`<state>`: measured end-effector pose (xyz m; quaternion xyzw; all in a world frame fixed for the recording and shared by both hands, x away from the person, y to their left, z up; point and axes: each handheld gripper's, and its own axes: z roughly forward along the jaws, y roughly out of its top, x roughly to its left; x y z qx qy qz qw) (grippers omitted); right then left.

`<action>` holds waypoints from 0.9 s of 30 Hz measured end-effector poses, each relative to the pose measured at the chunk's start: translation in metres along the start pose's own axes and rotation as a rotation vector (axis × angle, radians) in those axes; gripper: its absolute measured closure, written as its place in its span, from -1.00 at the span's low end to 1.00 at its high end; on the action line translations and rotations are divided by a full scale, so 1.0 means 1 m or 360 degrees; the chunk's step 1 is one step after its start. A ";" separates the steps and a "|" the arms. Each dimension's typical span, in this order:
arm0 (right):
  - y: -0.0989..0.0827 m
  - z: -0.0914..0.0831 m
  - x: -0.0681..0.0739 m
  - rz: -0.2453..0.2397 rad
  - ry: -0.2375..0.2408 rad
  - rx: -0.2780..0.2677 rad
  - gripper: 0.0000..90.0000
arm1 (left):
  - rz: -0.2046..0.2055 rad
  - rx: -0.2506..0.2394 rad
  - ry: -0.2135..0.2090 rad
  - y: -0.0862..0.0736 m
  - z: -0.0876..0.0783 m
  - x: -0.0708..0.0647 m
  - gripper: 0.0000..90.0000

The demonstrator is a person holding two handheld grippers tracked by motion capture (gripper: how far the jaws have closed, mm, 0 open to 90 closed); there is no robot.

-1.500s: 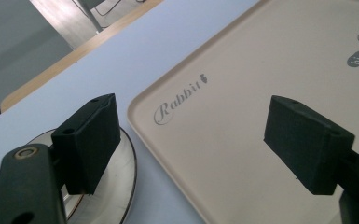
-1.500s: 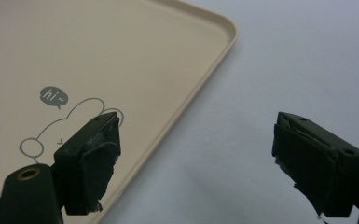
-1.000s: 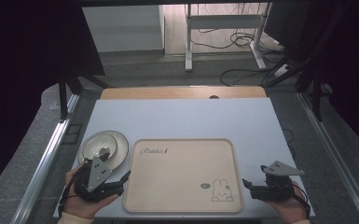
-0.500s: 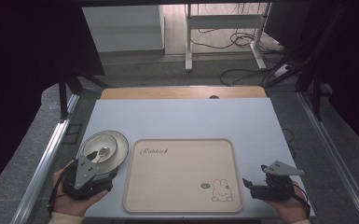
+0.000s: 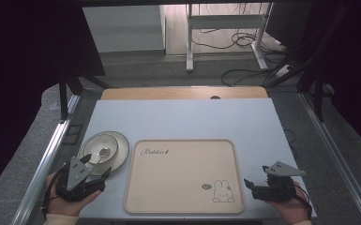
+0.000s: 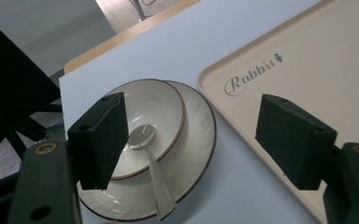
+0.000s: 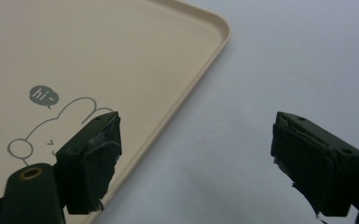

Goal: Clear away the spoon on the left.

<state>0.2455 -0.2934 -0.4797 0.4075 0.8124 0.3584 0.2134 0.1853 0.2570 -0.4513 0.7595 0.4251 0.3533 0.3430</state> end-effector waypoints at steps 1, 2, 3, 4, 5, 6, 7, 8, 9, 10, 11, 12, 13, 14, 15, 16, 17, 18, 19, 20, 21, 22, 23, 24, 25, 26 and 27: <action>0.000 0.000 0.000 -0.0002 0.0000 0.0003 -0.64 | -0.0010 0.0008 0.0003 -0.004 0.001 0.003 -0.41; 0.000 0.000 0.000 -0.0006 -0.0002 0.0005 -0.64 | -0.0013 0.0008 0.0001 -0.006 0.001 0.004 -0.40; 0.000 0.000 0.000 -0.0006 -0.0002 0.0005 -0.64 | -0.0013 0.0008 0.0001 -0.006 0.001 0.004 -0.39; -0.001 0.000 0.000 -0.0014 -0.0005 0.0007 -0.62 | 0.0000 0.0001 -0.0015 -0.010 0.001 0.006 -0.35; -0.001 0.000 0.000 -0.0017 -0.0006 0.0010 -0.62 | 0.0012 0.0009 -0.0019 -0.011 0.001 0.006 -0.32; -0.001 0.000 0.000 -0.0017 -0.0006 0.0010 -0.62 | 0.0012 0.0009 -0.0019 -0.011 0.001 0.006 -0.31; -0.001 0.001 0.001 -0.0020 -0.0008 0.0015 -0.61 | 0.0027 0.0017 -0.0016 -0.011 0.001 0.006 -0.31; -0.001 0.002 0.001 -0.0022 -0.0013 0.0026 -0.61 | 0.0039 0.0027 -0.0017 -0.013 0.001 0.007 -0.30; -0.001 0.002 0.001 -0.0022 -0.0013 0.0031 -0.61 | 0.0041 0.0031 -0.0017 -0.014 0.001 0.007 -0.30; -0.001 0.002 0.001 -0.0022 -0.0013 0.0031 -0.61 | 0.0041 0.0031 -0.0017 -0.014 0.001 0.007 -0.29; -0.001 0.002 0.000 -0.0019 -0.0016 0.0032 -0.60 | 0.0032 0.0039 -0.0018 -0.016 0.002 0.007 -0.29; -0.001 0.001 0.000 -0.0018 -0.0018 0.0035 -0.60 | 0.0031 0.0045 -0.0018 -0.017 0.002 0.008 -0.28; -0.001 0.001 0.000 -0.0018 -0.0018 0.0035 -0.60 | 0.0031 0.0045 -0.0018 -0.017 0.002 0.008 -0.27; -0.002 0.001 0.000 -0.0016 -0.0027 0.0030 -0.60 | 0.0021 0.0049 -0.0020 -0.019 0.003 0.009 -0.26; -0.002 0.001 0.000 -0.0016 -0.0029 0.0027 -0.60 | 0.0019 0.0047 -0.0024 -0.020 0.003 0.010 -0.24; -0.002 0.001 0.000 -0.0016 -0.0030 0.0022 -0.59 | 0.0015 0.0051 -0.0028 -0.022 0.003 0.011 -0.22; -0.002 0.001 0.000 -0.0018 -0.0029 0.0023 -0.59 | 0.0005 0.0053 -0.0027 -0.023 0.003 0.012 -0.19; -0.002 0.001 0.000 -0.0018 -0.0029 0.0023 -0.59 | 0.0005 0.0053 -0.0027 -0.023 0.003 0.012 -0.15; -0.002 0.001 0.000 -0.0019 -0.0028 0.0023 -0.59 | -0.0002 0.0059 -0.0027 -0.025 0.003 0.014 -0.15; -0.002 0.001 0.000 -0.0024 -0.0026 0.0023 -0.58 | -0.0018 0.0067 -0.0030 -0.028 0.003 0.016 -0.06; -0.002 0.001 0.000 -0.0025 -0.0026 0.0023 -0.58 | -0.0022 0.0068 -0.0031 -0.029 0.003 0.017 -0.03; -0.002 0.001 0.000 -0.0025 -0.0026 0.0023 -0.58 | -0.0022 0.0068 -0.0031 -0.029 0.003 0.017 -0.01; -0.002 0.001 0.000 -0.0025 -0.0027 0.0022 -0.58 | -0.0023 0.0069 -0.0032 -0.030 0.002 0.018 -0.01; -0.002 0.001 0.000 -0.0026 -0.0028 0.0022 -0.58 | -0.0027 0.0070 -0.0036 -0.031 0.003 0.019 0.04; -0.002 0.001 0.000 -0.0027 -0.0029 0.0021 -0.58 | -0.0028 0.0071 -0.0039 -0.032 0.003 0.019 0.06; -0.002 0.001 0.000 -0.0027 -0.0029 0.0021 -0.58 | -0.0028 0.0071 -0.0039 -0.032 0.003 0.019 0.10; -0.002 0.001 0.001 -0.0029 -0.0029 0.0019 -0.58 | -0.0030 0.0075 -0.0044 -0.032 0.003 0.019 0.10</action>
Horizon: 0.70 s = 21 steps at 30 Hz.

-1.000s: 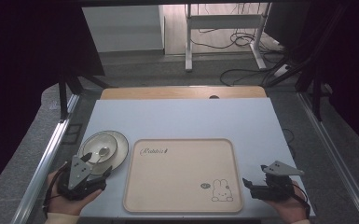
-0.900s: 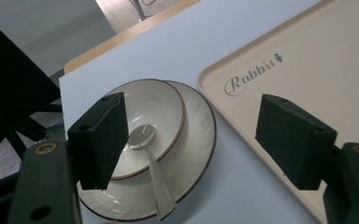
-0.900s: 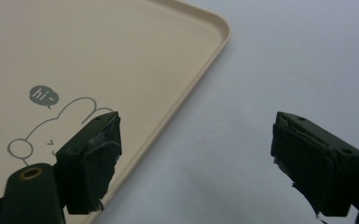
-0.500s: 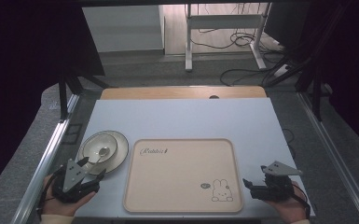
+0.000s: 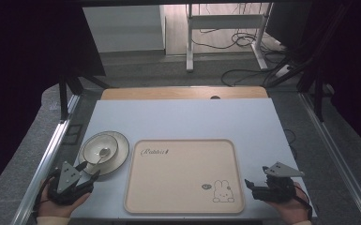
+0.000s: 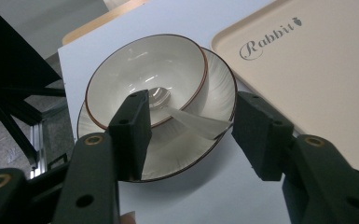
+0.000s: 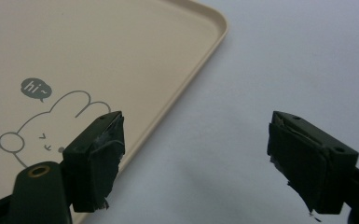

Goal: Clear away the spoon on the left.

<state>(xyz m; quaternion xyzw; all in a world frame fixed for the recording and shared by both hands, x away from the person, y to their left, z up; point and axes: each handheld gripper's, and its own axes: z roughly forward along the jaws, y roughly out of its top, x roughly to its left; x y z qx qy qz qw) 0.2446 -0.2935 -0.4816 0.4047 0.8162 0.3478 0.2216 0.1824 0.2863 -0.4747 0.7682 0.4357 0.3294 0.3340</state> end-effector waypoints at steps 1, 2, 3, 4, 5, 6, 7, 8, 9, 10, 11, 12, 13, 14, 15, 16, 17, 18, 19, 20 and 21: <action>0.000 0.000 0.000 -0.0005 0.0001 -0.0001 -0.58 | 0.0012 0.0012 -0.0005 0.000 0.001 0.000 0.20; 0.000 0.000 0.001 -0.0007 0.0002 0.0000 -0.58 | 0.0018 0.0015 -0.0008 -0.001 0.001 0.000 0.23; 0.000 0.000 0.001 -0.0007 0.0002 -0.0002 -0.58 | 0.0024 0.0019 -0.0012 -0.001 0.002 -0.001 0.27; 0.000 0.000 0.001 -0.0009 0.0003 -0.0001 -0.58 | 0.0029 0.0024 -0.0013 -0.001 0.002 -0.001 0.31; 0.000 0.000 0.001 -0.0011 0.0006 -0.0003 -0.58 | 0.0034 0.0023 -0.0015 -0.001 0.003 -0.002 0.35; 0.000 0.000 0.001 -0.0019 0.0013 -0.0010 -0.58 | 0.0039 0.0026 -0.0017 0.000 0.003 -0.002 0.40; 0.000 0.000 0.001 -0.0023 0.0017 -0.0015 -0.58 | 0.0045 0.0029 -0.0018 -0.001 0.003 -0.002 0.43; 0.000 0.000 0.001 -0.0026 0.0017 -0.0015 -0.58 | 0.0049 0.0036 -0.0019 0.000 0.003 -0.002 0.46; 0.000 0.000 0.001 -0.0027 0.0018 -0.0012 -0.58 | 0.0050 0.0039 -0.0020 -0.001 0.003 -0.002 0.50; 0.000 0.000 0.002 -0.0030 0.0017 -0.0009 -0.58 | 0.0050 0.0040 -0.0023 -0.001 0.004 -0.002 0.52; 0.000 0.000 0.002 -0.0030 0.0017 -0.0009 -0.58 | 0.0050 0.0040 -0.0023 -0.001 0.004 -0.002 0.55; 0.000 0.000 0.002 -0.0035 0.0017 -0.0001 -0.58 | 0.0043 0.0033 -0.0029 -0.001 0.004 -0.002 0.55; 0.000 0.001 0.002 -0.0038 0.0013 0.0000 -0.58 | 0.0039 0.0026 -0.0028 0.000 0.003 -0.001 0.59; 0.000 0.000 0.002 -0.0037 0.0013 0.0002 -0.58 | 0.0040 0.0026 -0.0024 0.000 0.003 -0.001 0.61; 0.000 0.000 0.002 -0.0036 0.0013 0.0001 -0.58 | 0.0042 0.0027 -0.0022 0.000 0.004 -0.001 0.62; 0.000 0.000 0.002 -0.0036 0.0013 0.0002 -0.58 | 0.0043 0.0029 -0.0021 0.000 0.004 -0.001 0.64; 0.000 0.001 0.002 -0.0035 0.0013 0.0001 -0.58 | 0.0043 0.0029 -0.0021 0.000 0.004 -0.001 0.65; 0.000 0.001 0.001 -0.0034 0.0012 0.0003 -0.58 | 0.0054 0.0044 -0.0018 0.000 0.005 0.000 0.66; 0.000 0.001 0.001 -0.0031 0.0012 0.0005 -0.58 | 0.0054 0.0044 -0.0018 0.000 0.005 0.000 0.67; 0.000 0.001 0.001 -0.0031 0.0012 0.0005 -0.58 | 0.0054 0.0043 -0.0018 0.000 0.005 0.000 0.67; 0.000 0.001 0.001 -0.0022 0.0013 0.0011 -0.58 | 0.0052 0.0039 -0.0018 0.000 0.005 0.000 0.68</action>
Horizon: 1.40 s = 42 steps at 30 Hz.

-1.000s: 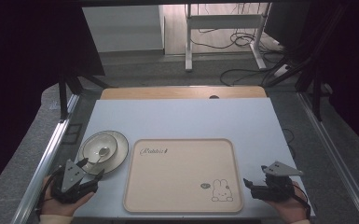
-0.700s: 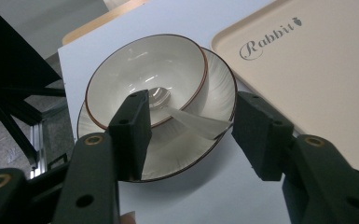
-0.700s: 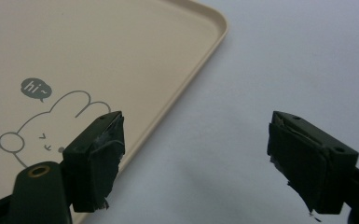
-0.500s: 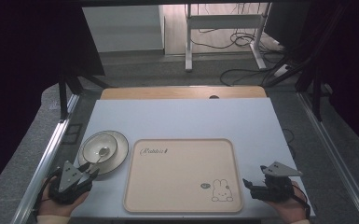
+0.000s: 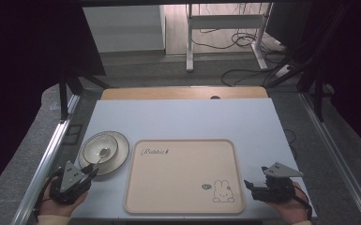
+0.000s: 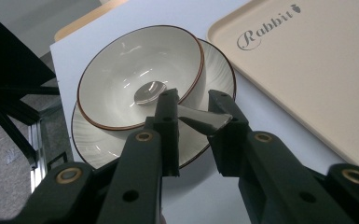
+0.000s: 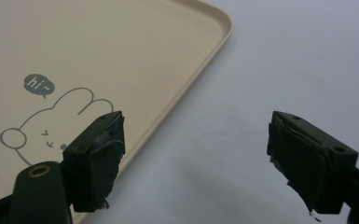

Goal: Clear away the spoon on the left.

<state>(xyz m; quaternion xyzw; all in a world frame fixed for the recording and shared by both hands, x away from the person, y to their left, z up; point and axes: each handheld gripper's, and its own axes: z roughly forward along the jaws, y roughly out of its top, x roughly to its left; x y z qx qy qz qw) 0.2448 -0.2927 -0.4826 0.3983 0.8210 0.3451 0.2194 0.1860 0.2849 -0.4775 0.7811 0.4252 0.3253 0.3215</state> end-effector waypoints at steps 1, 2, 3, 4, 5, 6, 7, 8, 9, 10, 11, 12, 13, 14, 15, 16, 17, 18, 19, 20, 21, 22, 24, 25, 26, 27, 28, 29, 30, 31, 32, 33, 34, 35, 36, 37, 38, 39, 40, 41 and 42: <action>0.000 0.000 0.000 0.0004 -0.0001 0.0003 -0.58 | 0.0005 -0.0003 0.0005 0.001 0.000 0.000 0.70; 0.000 0.000 0.000 0.0006 -0.0003 0.0003 -0.58 | 0.0009 -0.0001 0.0008 0.001 -0.001 0.000 0.71; 0.000 0.000 0.000 0.0006 -0.0003 0.0003 -0.58 | 0.0009 -0.0001 0.0008 0.001 -0.001 0.000 0.73; 0.000 0.000 0.000 0.0006 -0.0005 0.0005 -0.58 | 0.0013 -0.0003 0.0010 0.001 0.000 0.000 0.73; 0.000 0.000 0.000 0.0007 -0.0003 0.0007 -0.58 | 0.0023 -0.0001 0.0015 0.000 0.000 0.000 0.78; 0.000 0.000 0.000 0.0007 -0.0003 0.0007 -0.58 | 0.0023 -0.0001 0.0015 0.000 0.000 0.000 0.80; 0.000 0.001 0.000 0.0000 0.0010 0.0003 -0.58 | 0.0028 0.0000 0.0022 0.001 -0.001 0.000 0.82; 0.000 0.001 0.000 0.0000 0.0010 0.0003 -0.58 | 0.0028 0.0000 0.0022 0.001 -0.001 0.000 0.83; -0.001 0.001 0.000 -0.0005 0.0012 0.0005 -0.58 | 0.0033 0.0001 0.0025 0.001 -0.001 0.000 0.83; -0.001 0.001 -0.001 -0.0004 0.0015 0.0012 -0.58 | 0.0041 0.0010 0.0029 0.001 -0.001 0.000 0.84; -0.001 0.001 -0.001 -0.0001 0.0020 0.0011 -0.58 | 0.0045 0.0011 0.0032 0.001 -0.001 -0.001 0.86; -0.001 0.001 -0.001 -0.0001 0.0022 0.0012 -0.58 | 0.0063 0.0017 0.0039 0.001 -0.001 -0.001 0.87; -0.001 0.001 -0.001 0.0001 0.0021 0.0013 -0.58 | 0.0070 0.0020 0.0044 0.001 -0.001 -0.001 0.88; -0.001 0.001 -0.001 0.0002 0.0021 0.0013 -0.58 | 0.0071 0.0019 0.0046 0.001 -0.001 -0.001 0.89; -0.001 0.001 -0.001 0.0001 0.0019 0.0014 -0.58 | 0.0071 0.0019 0.0046 0.001 -0.001 -0.001 0.89; -0.001 0.001 -0.001 0.0001 0.0018 0.0013 -0.58 | 0.0075 0.0019 0.0051 0.001 -0.001 -0.001 0.90; -0.001 0.001 -0.001 0.0002 0.0017 0.0013 -0.59 | 0.0075 0.0019 0.0051 0.001 -0.001 -0.001 0.90; -0.001 0.001 -0.001 0.0003 0.0018 0.0015 -0.59 | 0.0080 0.0020 0.0063 0.001 -0.001 -0.001 0.91; -0.001 0.001 -0.001 0.0003 0.0018 0.0015 -0.59 | 0.0080 0.0020 0.0063 0.001 -0.001 -0.001 0.92; -0.002 0.002 -0.001 0.0002 0.0017 0.0018 -0.59 | 0.0063 0.0009 0.0074 0.001 -0.001 -0.001 0.93; -0.002 0.002 -0.001 0.0002 0.0017 0.0018 -0.59 | 0.0063 0.0009 0.0074 0.001 -0.001 -0.001 0.94; -0.002 0.002 -0.002 0.0001 0.0021 0.0021 -0.59 | 0.0062 0.0010 0.0082 0.001 -0.002 0.000 0.95; -0.002 0.002 -0.002 0.0004 0.0023 0.0026 -0.59 | 0.0066 -0.0004 0.0095 0.001 -0.002 0.000 0.98; -0.002 0.003 -0.002 0.0004 0.0022 0.0028 -0.59 | 0.0071 -0.0003 0.0100 0.001 -0.002 -0.001 0.99; -0.002 0.003 -0.002 0.0004 0.0018 0.0029 -0.59 | 0.0079 -0.0003 0.0104 0.001 -0.002 -0.001 0.99; -0.002 0.003 -0.002 0.0003 0.0015 0.0032 -0.59 | 0.0084 0.0000 0.0106 0.002 -0.002 -0.001 0.99; -0.002 0.003 -0.002 0.0003 0.0015 0.0032 -0.59 | 0.0084 0.0000 0.0106 0.002 -0.002 -0.001 0.99; -0.002 0.003 -0.002 0.0002 0.0012 0.0033 -0.59 | 0.0091 0.0003 0.0108 0.002 -0.002 -0.002 0.99; -0.002 0.003 -0.002 0.0004 0.0010 0.0032 -0.59 | 0.0094 -0.0002 0.0109 0.002 -0.001 -0.001 0.99; -0.002 0.003 -0.002 0.0004 0.0010 0.0032 -0.59 | 0.0094 -0.0002 0.0109 0.002 -0.001 -0.001 0.99; -0.002 0.003 -0.002 0.0002 0.0008 0.0032 -0.59 | 0.0086 -0.0014 0.0107 0.002 -0.001 -0.001 0.99; -0.002 0.003 -0.002 0.0000 0.0007 0.0034 -0.59 | 0.0082 -0.0018 0.0106 0.001 -0.001 0.000 0.99; -0.002 0.003 -0.002 0.0000 0.0007 0.0037 -0.59 | 0.0077 -0.0019 0.0103 0.001 -0.001 0.000 0.99; -0.002 0.003 -0.002 0.0000 0.0007 0.0037 -0.59 | 0.0077 -0.0019 0.0103 0.001 -0.001 0.000 0.99; -0.002 0.004 -0.002 -0.0002 0.0005 0.0039 -0.59 | 0.0077 -0.0017 0.0105 0.001 -0.002 0.001 0.99; -0.002 0.004 -0.001 -0.0008 -0.0012 0.0041 -0.59 | 0.0083 -0.0020 0.0114 0.002 -0.002 0.001 0.99; -0.002 0.004 -0.001 -0.0008 -0.0012 0.0041 -0.59 | 0.0083 -0.0020 0.0114 0.002 -0.002 0.001 0.99; -0.001 0.003 -0.002 -0.0007 -0.0020 0.0036 -0.59 | 0.0085 -0.0028 0.0120 0.002 -0.002 0.002 0.99; -0.001 0.003 -0.002 -0.0008 -0.0022 0.0028 -0.59 | 0.0088 -0.0029 0.0124 0.002 -0.002 0.002 0.99; -0.001 0.003 -0.002 -0.0008 -0.0022 0.0028 -0.59 | 0.0088 -0.0029 0.0124 0.002 -0.002 0.002 1.00; -0.001 0.003 -0.002 -0.0006 -0.0029 0.0021 -0.59 | 0.0092 -0.0040 0.0131 0.003 -0.003 0.001 1.00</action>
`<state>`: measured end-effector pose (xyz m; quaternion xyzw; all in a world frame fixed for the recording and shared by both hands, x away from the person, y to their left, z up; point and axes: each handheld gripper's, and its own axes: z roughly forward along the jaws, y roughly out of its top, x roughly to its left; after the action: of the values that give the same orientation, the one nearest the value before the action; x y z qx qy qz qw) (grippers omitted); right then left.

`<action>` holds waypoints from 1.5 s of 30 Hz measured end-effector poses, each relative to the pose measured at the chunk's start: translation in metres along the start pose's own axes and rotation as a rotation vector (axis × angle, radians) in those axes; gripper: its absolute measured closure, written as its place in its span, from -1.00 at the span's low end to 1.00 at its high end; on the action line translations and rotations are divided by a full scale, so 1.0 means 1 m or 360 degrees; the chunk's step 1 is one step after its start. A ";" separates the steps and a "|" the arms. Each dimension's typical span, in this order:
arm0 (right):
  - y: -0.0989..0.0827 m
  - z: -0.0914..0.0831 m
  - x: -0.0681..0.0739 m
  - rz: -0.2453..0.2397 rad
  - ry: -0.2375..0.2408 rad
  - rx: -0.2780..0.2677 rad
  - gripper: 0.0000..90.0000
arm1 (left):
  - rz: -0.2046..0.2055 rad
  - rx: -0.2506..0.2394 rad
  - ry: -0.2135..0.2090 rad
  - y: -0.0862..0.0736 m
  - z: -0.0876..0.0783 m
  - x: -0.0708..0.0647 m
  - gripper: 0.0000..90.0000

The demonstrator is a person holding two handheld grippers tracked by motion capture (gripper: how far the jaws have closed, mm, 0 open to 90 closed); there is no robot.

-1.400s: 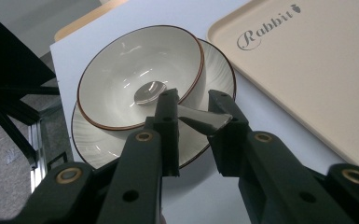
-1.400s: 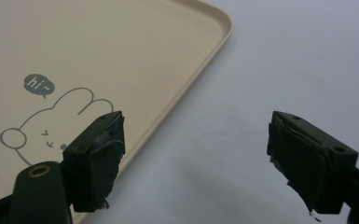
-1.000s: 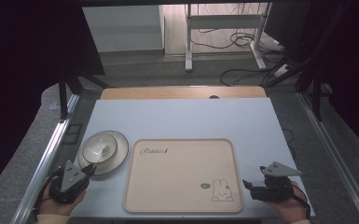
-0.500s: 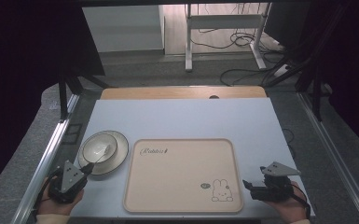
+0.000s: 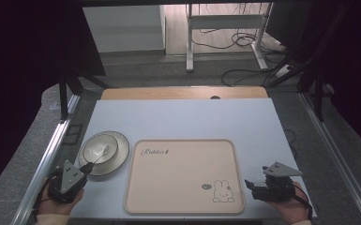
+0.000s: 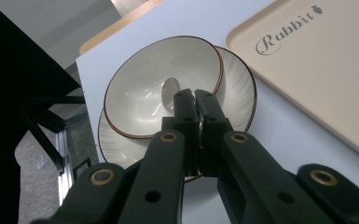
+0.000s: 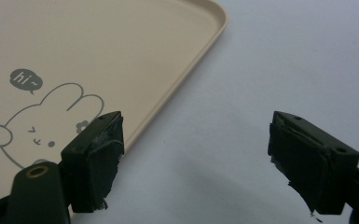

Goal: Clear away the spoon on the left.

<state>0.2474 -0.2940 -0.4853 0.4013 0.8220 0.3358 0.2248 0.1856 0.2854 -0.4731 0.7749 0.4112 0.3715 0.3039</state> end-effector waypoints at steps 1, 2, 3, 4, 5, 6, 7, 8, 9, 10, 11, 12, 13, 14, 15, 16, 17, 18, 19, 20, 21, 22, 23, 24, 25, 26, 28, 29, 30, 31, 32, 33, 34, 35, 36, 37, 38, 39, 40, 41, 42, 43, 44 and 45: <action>0.000 0.000 0.000 -0.0001 -0.0001 -0.0001 -0.59 | 0.0004 -0.0002 0.0002 0.001 -0.001 0.000 1.00; 0.000 0.000 0.000 0.0005 -0.0002 -0.0004 -0.59 | 0.0002 -0.0007 0.0004 0.001 -0.001 0.000 1.00; 0.000 -0.001 0.000 0.0006 -0.0004 -0.0005 -0.59 | 0.0003 -0.0013 0.0006 0.002 -0.002 0.000 1.00; 0.000 -0.001 -0.001 0.0006 -0.0005 -0.0006 -0.59 | -0.0001 -0.0023 0.0007 0.002 -0.002 0.000 1.00; 0.000 -0.001 -0.001 0.0006 -0.0005 -0.0006 -0.59 | -0.0001 -0.0023 0.0007 0.002 -0.002 0.000 1.00; 0.000 0.000 0.000 0.0005 -0.0005 -0.0006 -0.59 | -0.0001 -0.0030 0.0009 0.002 -0.003 0.000 1.00; 0.000 -0.001 0.000 0.0001 -0.0003 -0.0005 -0.59 | -0.0010 -0.0040 0.0006 0.003 -0.004 0.001 1.00; 0.000 -0.001 0.000 0.0000 -0.0003 -0.0006 -0.59 | -0.0016 -0.0049 0.0003 0.003 -0.005 0.002 1.00; 0.000 -0.001 0.000 0.0001 -0.0003 -0.0006 -0.59 | -0.0016 -0.0049 0.0003 0.003 -0.005 0.002 1.00; 0.000 -0.001 0.000 0.0002 -0.0004 -0.0006 -0.59 | -0.0033 -0.0069 0.0006 0.004 -0.007 0.003 1.00; 0.000 -0.001 0.000 0.0004 -0.0004 -0.0008 -0.59 | -0.0043 -0.0080 0.0008 0.004 -0.009 0.004 1.00; 0.000 -0.001 -0.001 0.0004 -0.0006 -0.0009 -0.59 | -0.0051 -0.0090 0.0010 0.005 -0.010 0.004 1.00; 0.000 -0.001 -0.001 0.0004 -0.0007 -0.0009 -0.59 | -0.0062 -0.0103 0.0011 0.005 -0.010 0.004 1.00; 0.000 -0.001 -0.001 0.0004 -0.0007 -0.0009 -0.59 | -0.0062 -0.0103 0.0011 0.005 -0.010 0.004 1.00; 0.000 -0.001 0.000 0.0003 -0.0006 -0.0006 -0.59 | -0.0056 -0.0105 0.0014 0.006 -0.012 0.004 1.00; 0.000 -0.001 0.000 0.0001 -0.0005 -0.0006 -0.59 | -0.0067 -0.0124 0.0016 0.007 -0.013 0.004 1.00; 0.000 -0.001 0.000 -0.0002 -0.0004 -0.0006 -0.59 | -0.0067 -0.0124 0.0016 0.007 -0.013 0.004 1.00; 0.000 -0.001 0.000 -0.0002 -0.0004 -0.0006 -0.59 | -0.0067 -0.0129 0.0016 0.007 -0.014 0.004 1.00; 0.000 -0.001 0.000 -0.0003 -0.0003 -0.0006 -0.59 | -0.0066 -0.0132 0.0018 0.007 -0.014 0.004 1.00; 0.000 -0.001 0.000 -0.0003 -0.0004 -0.0006 -0.59 | -0.0066 -0.0138 0.0019 0.008 -0.014 0.004 1.00; 0.000 -0.001 0.000 0.0001 -0.0006 -0.0006 -0.59 | -0.0069 -0.0138 0.0017 0.008 -0.014 0.004 1.00; 0.000 -0.001 -0.001 0.0001 -0.0008 -0.0007 -0.59 | -0.0068 -0.0140 0.0016 0.008 -0.014 0.004 1.00; 0.000 -0.001 -0.001 0.0003 -0.0008 -0.0009 -0.59 | -0.0068 -0.0140 0.0016 0.008 -0.014 0.004 1.00; 0.000 -0.001 -0.001 0.0004 -0.0007 -0.0009 -0.59 | -0.0063 -0.0141 0.0010 0.009 -0.015 0.004 1.00; 0.000 -0.001 -0.001 0.0003 -0.0007 -0.0010 -0.59 | -0.0063 -0.0145 0.0011 0.009 -0.016 0.004 1.00; 0.000 -0.001 -0.001 0.0003 -0.0007 -0.0011 -0.59 | -0.0062 -0.0152 0.0017 0.010 -0.017 0.003 1.00; 0.000 -0.001 -0.001 0.0000 -0.0008 -0.0015 -0.59 | -0.0064 -0.0162 0.0026 0.011 -0.019 0.003 1.00; 0.000 -0.002 -0.001 -0.0001 -0.0007 -0.0017 -0.59 | -0.0069 -0.0170 0.0028 0.011 -0.019 0.003 1.00; 0.000 -0.001 -0.001 -0.0002 -0.0008 -0.0018 -0.59 | -0.0071 -0.0173 0.0029 0.012 -0.019 0.003 1.00; 0.000 -0.001 -0.001 0.0000 -0.0009 -0.0017 -0.59 | -0.0083 -0.0181 0.0029 0.012 -0.020 0.003 1.00; 0.000 -0.001 -0.001 0.0002 -0.0008 -0.0019 -0.59 | -0.0083 -0.0181 0.0029 0.012 -0.020 0.003 1.00; 0.000 -0.001 -0.001 0.0003 -0.0008 -0.0018 -0.59 | -0.0077 -0.0185 0.0034 0.013 -0.021 0.003 1.00; 0.000 -0.001 -0.001 0.0002 -0.0008 -0.0018 -0.59 | -0.0078 -0.0191 0.0035 0.014 -0.022 0.003 1.00; 0.000 -0.001 -0.001 0.0001 -0.0008 -0.0018 -0.59 | -0.0078 -0.0191 0.0035 0.014 -0.022 0.003 0.99; 0.000 -0.001 -0.001 0.0002 -0.0009 -0.0018 -0.59 | -0.0080 -0.0202 0.0037 0.015 -0.023 0.002 0.99; 0.000 -0.001 -0.001 0.0002 -0.0009 -0.0018 -0.59 | -0.0080 -0.0202 0.0037 0.015 -0.023 0.002 0.99; 0.000 -0.001 -0.001 0.0000 -0.0009 -0.0017 -0.59 | -0.0085 -0.0214 0.0035 0.016 -0.024 0.002 0.99; 0.000 -0.001 -0.001 -0.0001 -0.0009 -0.0019 -0.59 | -0.0084 -0.0220 0.0032 0.017 -0.025 0.001 0.99; 0.000 -0.001 -0.001 -0.0001 -0.0009 -0.0019 -0.59 | -0.0084 -0.0220 0.0032 0.017 -0.025 0.001 0.99; 0.000 -0.002 -0.001 0.0000 -0.0012 -0.0024 -0.59 | -0.0083 -0.0231 0.0030 0.018 -0.026 0.001 0.99; 0.000 -0.002 -0.001 0.0000 -0.0012 -0.0023 -0.59 | -0.0082 -0.0234 0.0028 0.018 -0.026 0.000 0.99; 0.000 -0.002 -0.001 0.0000 -0.0013 -0.0023 -0.59 | -0.0082 -0.0234 0.0028 0.018 -0.026 0.000 0.99; 0.000 -0.002 -0.001 -0.0001 -0.0013 -0.0023 -0.59 | -0.0082 -0.0240 0.0025 0.019 -0.027 0.000 0.99; 0.000 -0.002 -0.001 -0.0001 -0.0013 -0.0023 -0.59 | -0.0082 -0.0248 0.0021 0.020 -0.027 -0.001 0.99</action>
<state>0.2471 -0.2954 -0.4840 0.4009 0.8187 0.3399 0.2311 0.1709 0.2797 -0.4432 0.7357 0.4028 0.3995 0.3701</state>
